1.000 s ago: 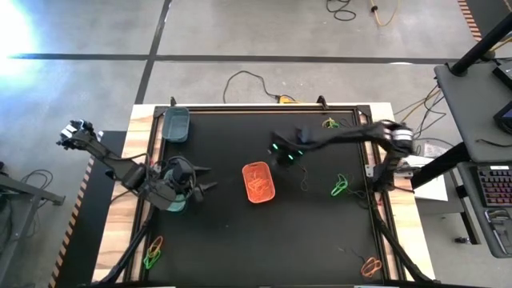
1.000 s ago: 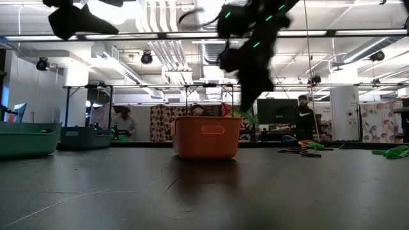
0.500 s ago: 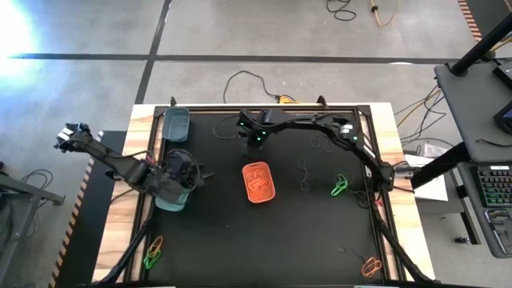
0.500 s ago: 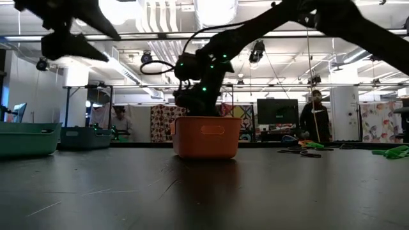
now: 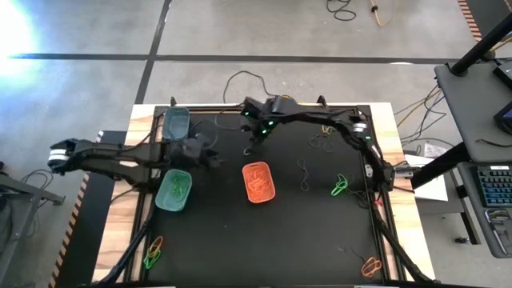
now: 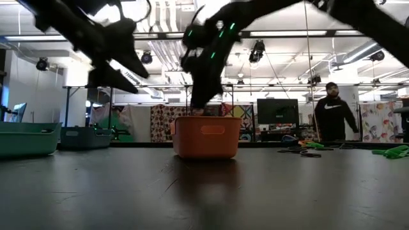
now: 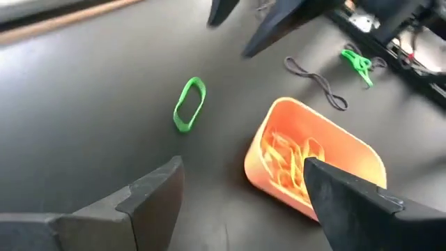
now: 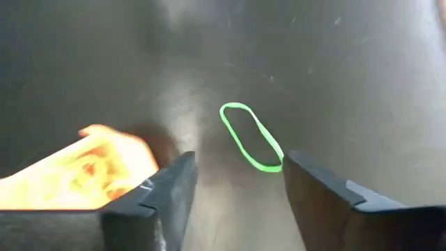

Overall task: Sort rubber bands into baskets
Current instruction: Put the green rubber band into the light sea green bin

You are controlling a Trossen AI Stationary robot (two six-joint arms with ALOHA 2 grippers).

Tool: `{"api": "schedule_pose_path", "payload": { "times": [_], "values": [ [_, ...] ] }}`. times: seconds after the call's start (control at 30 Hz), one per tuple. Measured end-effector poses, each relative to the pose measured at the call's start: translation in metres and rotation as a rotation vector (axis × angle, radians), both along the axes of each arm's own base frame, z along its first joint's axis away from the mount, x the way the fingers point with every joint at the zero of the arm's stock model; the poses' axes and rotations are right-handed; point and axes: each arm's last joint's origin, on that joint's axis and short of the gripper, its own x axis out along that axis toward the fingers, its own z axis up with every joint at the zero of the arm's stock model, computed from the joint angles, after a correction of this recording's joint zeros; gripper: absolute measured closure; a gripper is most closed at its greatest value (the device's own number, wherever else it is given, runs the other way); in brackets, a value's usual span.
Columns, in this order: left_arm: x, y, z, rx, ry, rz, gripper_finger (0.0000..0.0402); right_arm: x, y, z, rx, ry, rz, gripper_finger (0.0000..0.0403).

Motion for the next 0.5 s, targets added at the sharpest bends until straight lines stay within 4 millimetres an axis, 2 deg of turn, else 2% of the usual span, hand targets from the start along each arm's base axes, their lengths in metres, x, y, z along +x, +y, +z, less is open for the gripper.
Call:
{"api": "schedule_pose_path", "payload": {
  "times": [0.17,0.27,0.4,0.5],
  "values": [
    [0.015,0.025,-0.023,0.155,0.049,-0.081,0.0124,-0.044,0.032,0.049,-0.063,-0.055,0.028,0.0167],
    [0.025,0.04,-0.036,0.239,0.096,-0.109,0.0124,-0.076,0.054,0.069,-0.095,-0.088,0.012,0.0157],
    [0.041,0.064,-0.053,0.198,0.072,-0.147,0.0124,-0.117,0.081,0.078,-0.086,-0.141,-0.052,0.0149],
    [0.057,0.082,-0.063,0.18,0.053,-0.184,0.0124,-0.142,0.096,0.077,-0.074,-0.177,-0.111,0.0149]
  ]
}}
